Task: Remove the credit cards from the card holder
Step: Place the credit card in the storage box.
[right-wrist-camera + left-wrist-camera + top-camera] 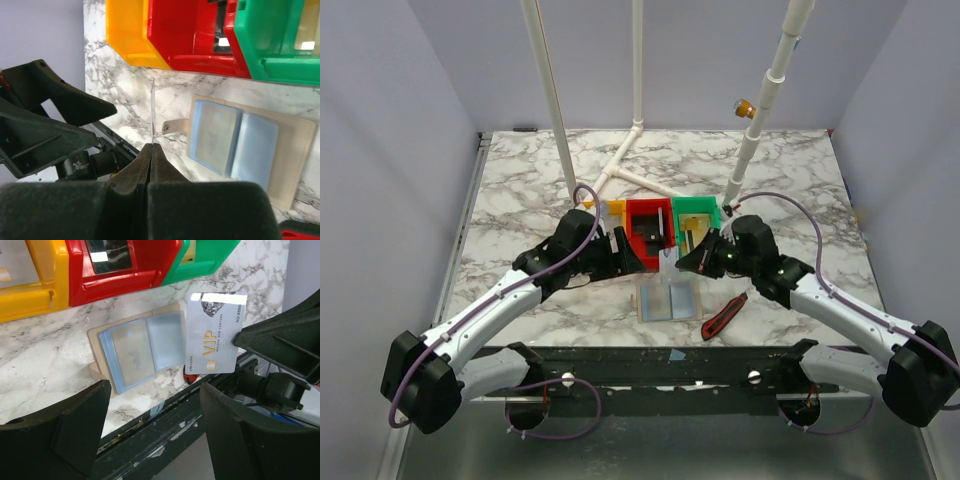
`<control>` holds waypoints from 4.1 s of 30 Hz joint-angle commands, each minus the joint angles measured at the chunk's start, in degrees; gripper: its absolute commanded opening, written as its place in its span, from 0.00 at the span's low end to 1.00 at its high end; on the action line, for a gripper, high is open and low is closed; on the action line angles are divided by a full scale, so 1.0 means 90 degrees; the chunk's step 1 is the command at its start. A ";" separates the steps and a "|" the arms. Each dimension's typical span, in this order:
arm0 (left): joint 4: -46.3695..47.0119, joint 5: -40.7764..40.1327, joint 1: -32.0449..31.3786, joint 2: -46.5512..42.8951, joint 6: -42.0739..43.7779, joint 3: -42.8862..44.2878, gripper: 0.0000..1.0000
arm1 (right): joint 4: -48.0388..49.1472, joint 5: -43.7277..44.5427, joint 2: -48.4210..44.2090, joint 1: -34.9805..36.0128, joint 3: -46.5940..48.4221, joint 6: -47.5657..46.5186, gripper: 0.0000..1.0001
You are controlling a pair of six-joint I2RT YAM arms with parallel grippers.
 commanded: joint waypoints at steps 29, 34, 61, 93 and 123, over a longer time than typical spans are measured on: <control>0.2891 0.2426 0.0724 -0.0441 -0.1445 -0.0877 0.26 | 0.2027 -0.2126 0.0814 -0.0027 0.0496 0.1248 0.01; 0.2901 0.2459 0.0732 -0.0518 -0.1465 -0.0888 0.00 | 0.1938 -0.2035 0.0825 -0.0033 0.0470 0.1113 0.01; -0.1601 -0.2912 0.0723 0.1212 0.0486 0.1570 0.00 | -0.1035 0.0125 0.0435 -0.0031 0.1329 -0.0679 0.92; -0.0372 -0.2326 0.0742 0.3672 0.1325 0.2506 0.00 | -0.1059 0.0204 0.0051 -0.0032 0.1057 -0.0621 0.92; -0.1324 -0.2781 0.0752 0.1951 0.1671 0.2397 0.47 | -0.1027 0.0057 0.0336 -0.0016 0.0977 -0.0689 0.92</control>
